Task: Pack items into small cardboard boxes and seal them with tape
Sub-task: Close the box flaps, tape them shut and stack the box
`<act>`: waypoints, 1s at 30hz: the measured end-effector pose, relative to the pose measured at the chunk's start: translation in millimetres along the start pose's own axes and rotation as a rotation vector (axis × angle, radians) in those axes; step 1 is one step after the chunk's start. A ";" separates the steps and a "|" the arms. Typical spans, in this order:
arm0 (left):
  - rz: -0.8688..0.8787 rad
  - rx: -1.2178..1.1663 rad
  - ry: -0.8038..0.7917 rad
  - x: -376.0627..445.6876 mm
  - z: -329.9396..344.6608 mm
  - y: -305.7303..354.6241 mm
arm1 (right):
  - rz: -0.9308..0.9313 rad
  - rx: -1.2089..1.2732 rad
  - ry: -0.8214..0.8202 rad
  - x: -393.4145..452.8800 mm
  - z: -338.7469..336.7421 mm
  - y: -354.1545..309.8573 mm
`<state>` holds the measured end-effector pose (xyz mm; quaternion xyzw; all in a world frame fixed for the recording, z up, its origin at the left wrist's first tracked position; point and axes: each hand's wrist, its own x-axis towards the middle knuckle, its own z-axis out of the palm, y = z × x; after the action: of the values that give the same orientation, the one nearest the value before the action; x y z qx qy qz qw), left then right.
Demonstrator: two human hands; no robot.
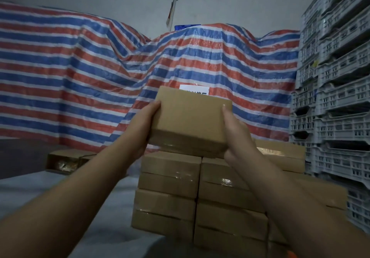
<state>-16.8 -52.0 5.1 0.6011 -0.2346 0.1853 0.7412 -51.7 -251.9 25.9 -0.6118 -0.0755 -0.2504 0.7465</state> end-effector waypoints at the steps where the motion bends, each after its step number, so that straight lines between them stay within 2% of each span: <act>1: -0.024 -0.006 0.051 15.8 1.1 1.4 | 0.002 0.022 -0.018 12.8 7.4 1.1; 5: -0.179 -0.029 0.142 67.6 -4.2 -3.0 | 0.034 0.006 -0.110 58.6 22.2 8.1; 12: -0.410 0.002 0.119 117.7 -20.5 -37.6 | 0.177 -0.413 -0.103 114.9 30.8 37.2; 17: -0.385 0.054 -0.001 122.0 -23.2 -61.0 | 0.349 -0.469 -0.090 129.5 29.3 57.2; 21: -0.334 0.084 -0.016 119.4 -26.7 -66.5 | 0.349 -0.509 -0.008 135.5 30.4 64.0; 24: -0.262 0.043 0.115 119.8 -30.7 -69.7 | 0.193 -0.635 0.096 131.7 38.0 61.4; 27: -0.096 0.268 0.317 110.1 -52.3 -82.4 | -0.251 -0.850 0.193 125.0 38.7 57.1; 30: 0.065 0.453 0.322 88.8 -89.1 -110.5 | -0.686 -0.862 0.167 109.4 51.3 54.2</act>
<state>128.8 11.4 -48.0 0.7063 -0.0858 0.3499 0.6094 77.9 -227.0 36.7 -0.7802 -0.1016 -0.5350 0.3078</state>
